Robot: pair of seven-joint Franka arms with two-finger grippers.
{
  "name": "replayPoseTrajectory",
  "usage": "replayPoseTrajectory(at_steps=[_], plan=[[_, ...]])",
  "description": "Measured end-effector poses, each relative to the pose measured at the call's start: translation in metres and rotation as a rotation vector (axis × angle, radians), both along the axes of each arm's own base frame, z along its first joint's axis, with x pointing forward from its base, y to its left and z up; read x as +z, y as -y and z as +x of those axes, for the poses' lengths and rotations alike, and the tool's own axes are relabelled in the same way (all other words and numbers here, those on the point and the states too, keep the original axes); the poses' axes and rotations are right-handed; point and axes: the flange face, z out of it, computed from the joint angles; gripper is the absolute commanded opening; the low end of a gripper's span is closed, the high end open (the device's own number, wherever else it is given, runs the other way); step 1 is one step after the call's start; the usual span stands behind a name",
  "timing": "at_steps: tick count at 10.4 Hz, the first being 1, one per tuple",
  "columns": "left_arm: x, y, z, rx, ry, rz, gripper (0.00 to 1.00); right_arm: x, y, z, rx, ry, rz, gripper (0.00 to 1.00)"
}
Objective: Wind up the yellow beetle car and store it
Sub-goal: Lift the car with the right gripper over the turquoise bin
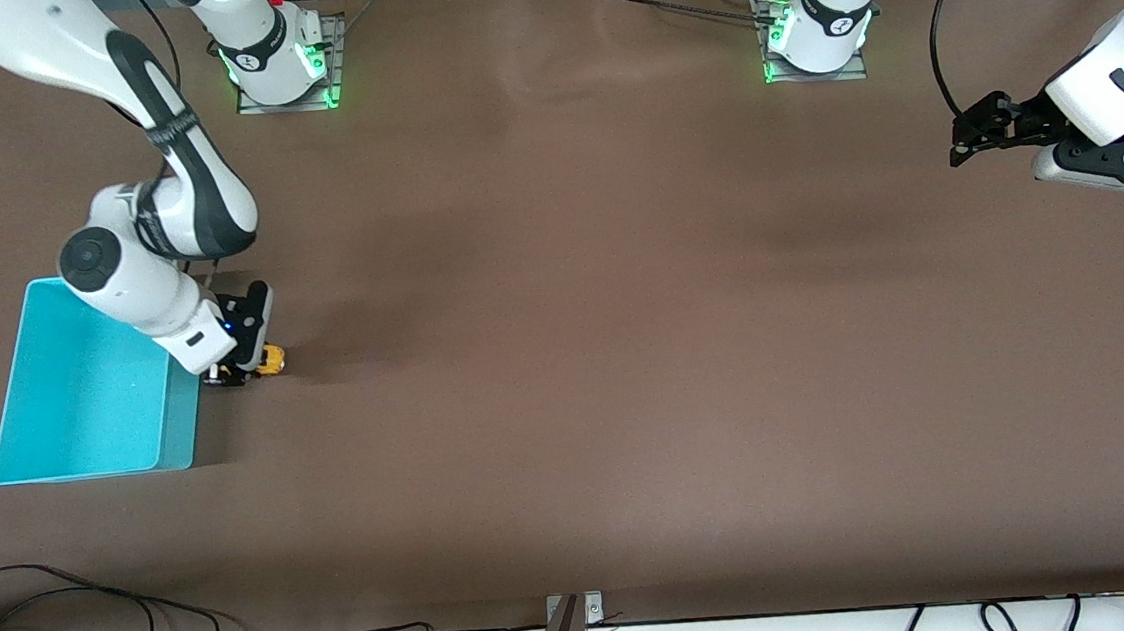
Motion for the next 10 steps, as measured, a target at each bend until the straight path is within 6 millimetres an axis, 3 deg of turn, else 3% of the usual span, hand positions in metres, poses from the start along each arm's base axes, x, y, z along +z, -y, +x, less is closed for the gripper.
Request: replayPoseTrajectory(at_steps=[2,4,7,10], plan=[[0.000,0.000,0.000,0.000,0.000,0.000,1.00,0.043,0.006,-0.008,0.043,-0.019,-0.007,0.00],[0.000,0.001,0.000,-0.001,0.000,0.000,1.00,0.062,0.047,-0.015,0.108,-0.047,-0.012,0.00],[0.000,0.001,0.000,-0.002,0.001,0.000,1.00,0.073,0.121,-0.026,0.248,-0.066,-0.011,0.00],[0.000,0.001,0.000,-0.002,0.001,0.000,1.00,0.065,0.180,-0.042,0.439,-0.092,0.002,0.00]])
